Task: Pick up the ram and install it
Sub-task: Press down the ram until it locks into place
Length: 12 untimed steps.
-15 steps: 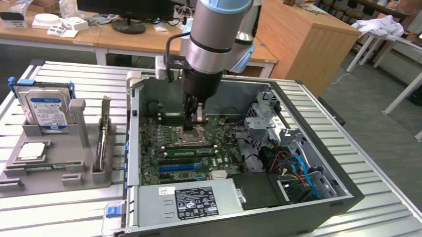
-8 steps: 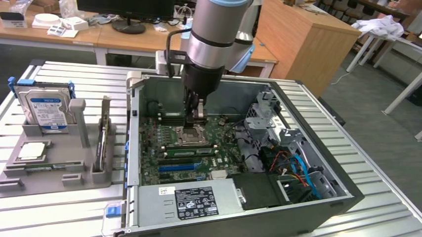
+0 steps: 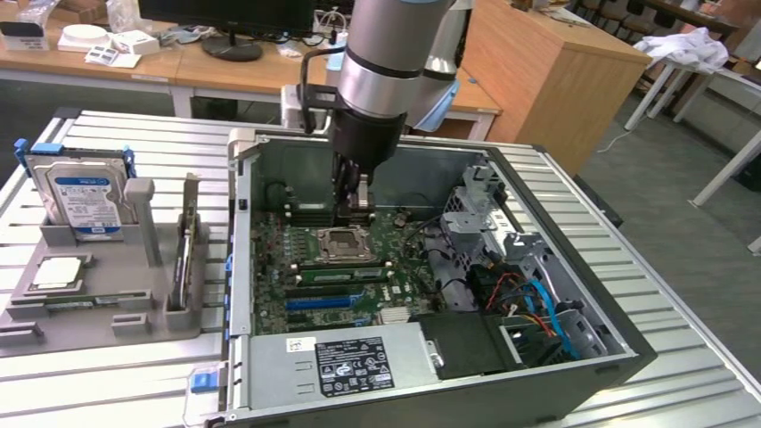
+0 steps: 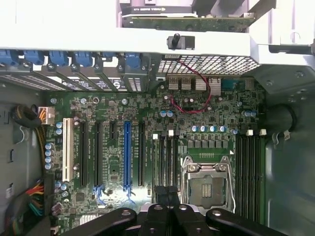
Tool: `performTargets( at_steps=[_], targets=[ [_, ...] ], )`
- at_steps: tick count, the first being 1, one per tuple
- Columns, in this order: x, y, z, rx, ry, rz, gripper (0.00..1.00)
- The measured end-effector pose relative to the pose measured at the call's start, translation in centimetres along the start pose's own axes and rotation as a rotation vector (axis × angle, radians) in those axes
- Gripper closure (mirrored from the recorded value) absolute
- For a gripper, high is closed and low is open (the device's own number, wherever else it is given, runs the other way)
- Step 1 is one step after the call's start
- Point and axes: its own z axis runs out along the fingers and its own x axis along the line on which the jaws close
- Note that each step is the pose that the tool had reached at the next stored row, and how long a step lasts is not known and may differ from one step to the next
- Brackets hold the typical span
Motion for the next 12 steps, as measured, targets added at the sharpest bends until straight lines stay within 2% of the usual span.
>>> performTargets(
  at_steps=[12],
  targets=[
    [-0.05, 0.02, -0.85, 0.0001, 0.0, 0.001, 0.89]
  ],
)
